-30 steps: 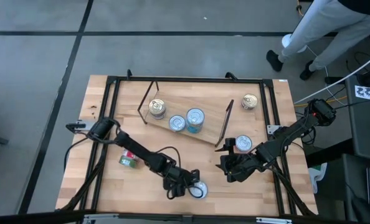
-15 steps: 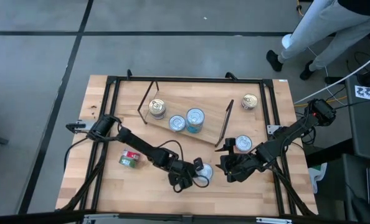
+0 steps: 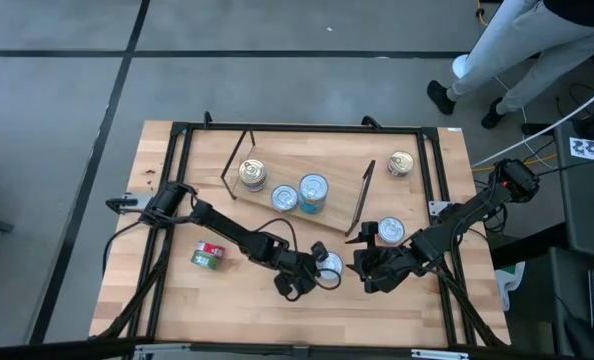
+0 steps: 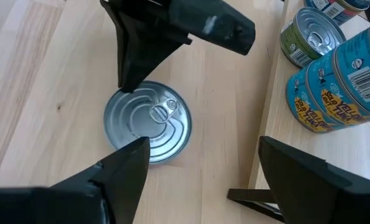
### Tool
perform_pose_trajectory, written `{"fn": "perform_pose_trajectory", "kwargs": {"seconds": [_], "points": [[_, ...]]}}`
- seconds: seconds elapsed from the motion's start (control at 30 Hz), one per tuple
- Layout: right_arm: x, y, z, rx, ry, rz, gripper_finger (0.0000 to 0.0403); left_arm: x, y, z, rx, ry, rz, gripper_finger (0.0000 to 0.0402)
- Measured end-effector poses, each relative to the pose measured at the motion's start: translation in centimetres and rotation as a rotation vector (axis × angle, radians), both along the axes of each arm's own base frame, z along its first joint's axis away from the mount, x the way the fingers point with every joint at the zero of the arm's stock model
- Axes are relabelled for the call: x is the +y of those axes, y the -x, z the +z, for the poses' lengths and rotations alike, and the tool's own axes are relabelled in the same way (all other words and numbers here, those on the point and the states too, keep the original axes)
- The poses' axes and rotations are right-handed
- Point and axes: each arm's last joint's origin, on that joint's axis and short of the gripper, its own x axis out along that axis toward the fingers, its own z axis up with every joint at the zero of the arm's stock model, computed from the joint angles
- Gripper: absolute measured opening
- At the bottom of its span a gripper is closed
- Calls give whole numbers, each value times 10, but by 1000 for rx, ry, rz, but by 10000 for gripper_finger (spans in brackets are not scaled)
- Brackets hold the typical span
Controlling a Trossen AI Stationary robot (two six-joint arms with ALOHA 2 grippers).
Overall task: Stack canned seafood by type on shelf
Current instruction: Put the red tuna can on the shelf
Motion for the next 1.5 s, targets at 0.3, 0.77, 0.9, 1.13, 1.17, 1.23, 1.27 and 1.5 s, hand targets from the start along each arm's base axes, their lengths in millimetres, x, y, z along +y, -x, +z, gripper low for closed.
{"fn": "perform_pose_trajectory", "kwargs": {"seconds": [0.3,0.77,0.9,1.13,1.17,1.23,1.27,1.5], "points": [[0,0,0,2,0,1,300,2,1,4,-18,-1,98,0],[4,-5,30,8,-6,5,300,0,-7,19,-85,28,171,0],[4,-5,35,16,-1,5,300,-1,-10,26,-106,36,171,0],[4,-5,47,32,10,5,300,-3,-16,36,-134,48,170,0],[4,-5,49,36,14,5,300,-3,-16,37,-137,49,170,0],[4,-4,51,41,16,5,300,-3,-17,39,-141,51,171,0],[4,-5,52,41,13,6,300,-3,-17,39,-142,51,171,0],[3,-4,52,58,18,10,300,-2,-15,42,-79,-10,198,0]]}}
